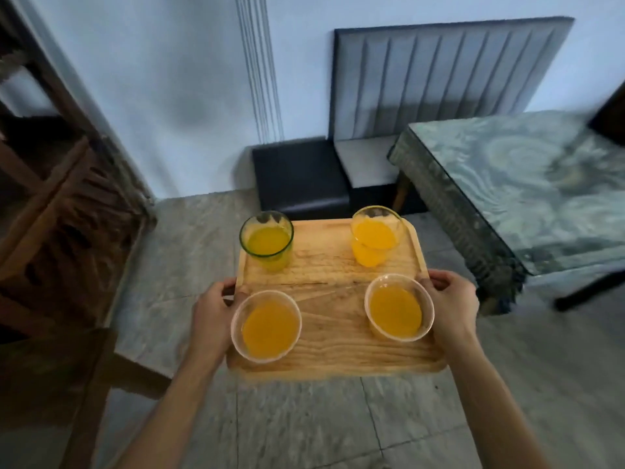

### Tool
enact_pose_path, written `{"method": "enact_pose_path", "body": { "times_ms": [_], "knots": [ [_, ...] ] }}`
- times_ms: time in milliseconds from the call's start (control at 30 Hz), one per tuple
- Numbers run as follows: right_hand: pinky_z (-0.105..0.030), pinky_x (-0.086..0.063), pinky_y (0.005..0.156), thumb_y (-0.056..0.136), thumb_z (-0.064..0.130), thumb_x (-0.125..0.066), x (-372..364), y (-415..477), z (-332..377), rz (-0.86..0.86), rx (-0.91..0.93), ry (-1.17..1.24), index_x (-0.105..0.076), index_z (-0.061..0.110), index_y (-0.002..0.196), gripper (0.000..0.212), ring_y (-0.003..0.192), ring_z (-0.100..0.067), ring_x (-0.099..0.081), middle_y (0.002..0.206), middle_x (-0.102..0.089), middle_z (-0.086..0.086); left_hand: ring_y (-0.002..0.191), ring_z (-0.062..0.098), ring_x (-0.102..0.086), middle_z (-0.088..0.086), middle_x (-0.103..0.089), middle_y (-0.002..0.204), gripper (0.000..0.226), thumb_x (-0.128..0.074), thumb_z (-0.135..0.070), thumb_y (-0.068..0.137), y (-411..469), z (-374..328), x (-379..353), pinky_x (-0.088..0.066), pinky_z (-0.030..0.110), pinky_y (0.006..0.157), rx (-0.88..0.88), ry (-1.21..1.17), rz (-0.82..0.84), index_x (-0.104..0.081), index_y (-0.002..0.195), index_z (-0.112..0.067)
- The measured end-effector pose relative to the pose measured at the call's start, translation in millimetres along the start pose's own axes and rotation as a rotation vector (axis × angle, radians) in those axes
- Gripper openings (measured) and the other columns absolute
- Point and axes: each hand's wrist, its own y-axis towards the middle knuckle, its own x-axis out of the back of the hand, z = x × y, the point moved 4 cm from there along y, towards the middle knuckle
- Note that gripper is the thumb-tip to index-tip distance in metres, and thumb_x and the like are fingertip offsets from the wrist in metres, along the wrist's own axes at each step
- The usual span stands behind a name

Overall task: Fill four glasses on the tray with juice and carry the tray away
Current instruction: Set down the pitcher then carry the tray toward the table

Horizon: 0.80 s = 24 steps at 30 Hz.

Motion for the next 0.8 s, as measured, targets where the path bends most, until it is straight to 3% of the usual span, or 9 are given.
{"method": "enact_pose_path", "body": {
  "times_ms": [133,267,433,600,800],
  "knots": [
    [-0.029,-0.045,0.074,0.092,0.026,-0.07,88.5,40.6,-42.8,-0.115,-0.076,-0.008,-0.075,0.014,0.103,0.017,0.072,-0.006,-0.059,0.076,-0.064,0.007,0.095,0.022,-0.069,0.002,-0.073,0.104,0.028,-0.064,-0.035,0.098,-10.4,-60.0,-91.8,-0.059,0.047,0.083,-0.061,-0.017,0.104,-0.069,0.119,-0.016],
    [-0.032,-0.05,0.077,0.092,0.029,-0.07,170.7,81.5,-90.1,-0.212,-0.157,0.011,-0.075,0.014,0.103,0.019,0.08,-0.016,-0.065,0.079,-0.067,0.005,0.092,0.017,-0.07,-0.001,-0.074,0.104,0.028,-0.065,-0.036,0.098,-24.6,-117.1,-185.1,-0.06,0.043,0.078,-0.128,-0.026,0.207,-0.07,0.118,-0.017],
    [-0.029,-0.051,0.068,0.092,0.029,-0.07,253.2,123.8,-139.7,-0.324,-0.231,0.046,-0.074,0.019,0.097,0.012,0.076,-0.008,-0.066,0.08,-0.07,0.009,0.087,0.011,-0.063,-0.003,-0.067,0.098,0.022,-0.066,-0.029,0.098,-41.6,-185.8,-287.8,-0.052,0.031,0.072,-0.193,-0.029,0.315,-0.066,0.118,-0.02],
    [-0.038,-0.057,0.078,0.092,0.028,-0.071,312.8,168.2,-177.2,-0.419,-0.296,0.054,-0.075,0.019,0.097,0.012,0.079,-0.01,-0.067,0.08,-0.07,0.009,0.097,0.02,-0.066,0.0,-0.07,0.104,0.025,-0.063,-0.033,0.099,-39.7,-238.7,-379.6,-0.057,0.042,0.086,-0.208,-0.008,0.436,-0.066,0.117,-0.016],
    [-0.034,-0.054,0.075,0.091,0.029,-0.072,362.8,239.5,-215.9,-0.497,-0.331,0.048,-0.075,0.018,0.098,0.014,0.078,-0.006,-0.064,0.081,-0.07,0.008,0.092,0.017,-0.068,-0.004,-0.073,0.098,0.022,-0.064,-0.033,0.098,-24.8,-293.7,-480.0,-0.058,0.046,0.086,-0.223,-0.035,0.505,-0.07,0.111,-0.017]
  ]
}}
